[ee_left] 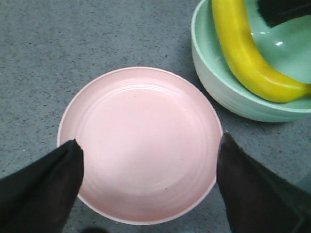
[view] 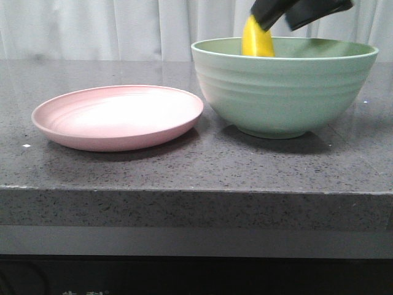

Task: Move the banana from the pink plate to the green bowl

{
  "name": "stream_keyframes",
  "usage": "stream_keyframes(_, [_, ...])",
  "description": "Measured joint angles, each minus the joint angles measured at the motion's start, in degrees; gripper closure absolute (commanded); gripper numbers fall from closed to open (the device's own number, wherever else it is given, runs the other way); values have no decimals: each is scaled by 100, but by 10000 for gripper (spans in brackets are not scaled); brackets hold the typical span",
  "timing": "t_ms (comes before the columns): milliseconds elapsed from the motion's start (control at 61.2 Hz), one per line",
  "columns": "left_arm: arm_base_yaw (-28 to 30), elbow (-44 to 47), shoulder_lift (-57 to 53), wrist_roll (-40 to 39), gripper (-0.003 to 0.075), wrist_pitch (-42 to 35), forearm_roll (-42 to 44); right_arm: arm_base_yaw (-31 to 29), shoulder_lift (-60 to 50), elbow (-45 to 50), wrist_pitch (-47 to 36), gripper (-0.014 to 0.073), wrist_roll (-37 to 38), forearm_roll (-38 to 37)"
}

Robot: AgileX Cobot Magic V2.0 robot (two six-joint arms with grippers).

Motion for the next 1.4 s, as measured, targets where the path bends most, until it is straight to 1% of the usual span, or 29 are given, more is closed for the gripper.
stream_keyframes(82, [270,0,24,0,296,-140,7,-161,-303,0,278,266,814,-346])
stream_keyframes(98, [328,0,24,0,321,-170,7,-210,-393,0,348,293,1054,-463])
stream_keyframes(114, [419,0,35,0,339,-196,7,-261,-481,-4,421,347,1282,-587])
stream_keyframes(147, [583,0,32,0,384,-265,7,-326,-588,-13,517,401,1561,-753])
stream_keyframes(163, [650,0,32,0,413,-290,7,-374,-663,-13,583,442,1741,-877])
stream_keyframes(212, [895,0,46,0,482,-351,7,-484,-811,-13,707,518,2061,-1138])
stream_keyframes(229, [967,0,46,0,502,-368,7,-514,-847,-13,745,553,2130,-1203])
stream_keyframes(278, [1260,0,46,0,564,-410,7,-615,-950,-13,878,621,2289,-1393])
stream_keyframes(327, [1470,0,46,-10,637,-424,7,-690,-1012,-13,986,664,2365,-1511])
stream_keyframes(392, [1757,0,46,-10,735,-424,7,-787,-1083,-13,1107,650,2419,-1615])
stream_keyframes(506, [2147,0,46,-19,738,-434,7,-828,-1179,-13,1197,652,2432,-1830])
stream_keyframes(588, [2234,13,1,-19,738,-438,-4,-828,-1312,16,1194,652,2360,-1941])
stream_keyframes(719, [2272,274,-305,-32,738,-507,-66,-741,-1864,491,755,652,2157,-1992])
stream_keyframes(866, [2272,1037,-1095,-32,738,-957,-177,-500,-2960,1663,-166,652,1869,-1992])
stream_keyframes(996, [2272,1920,-1974,-32,738,-1438,-186,-387,-3966,2821,-767,652,1794,-1992])
stream_keyframes(1078, [2272,2457,-2623,-32,738,-1597,-186,-378,-4629,3522,-1088,652,1780,-1992])
stream_keyframes(1192, [2272,3122,-3548,-32,738,-1671,-200,-378,-5667,4383,-1450,652,1745,-1992])
stream_keyframes(1405, [2272,4048,-5065,-32,738,-1676,-202,-378,-7426,5316,-1667,652,1722,-1992])
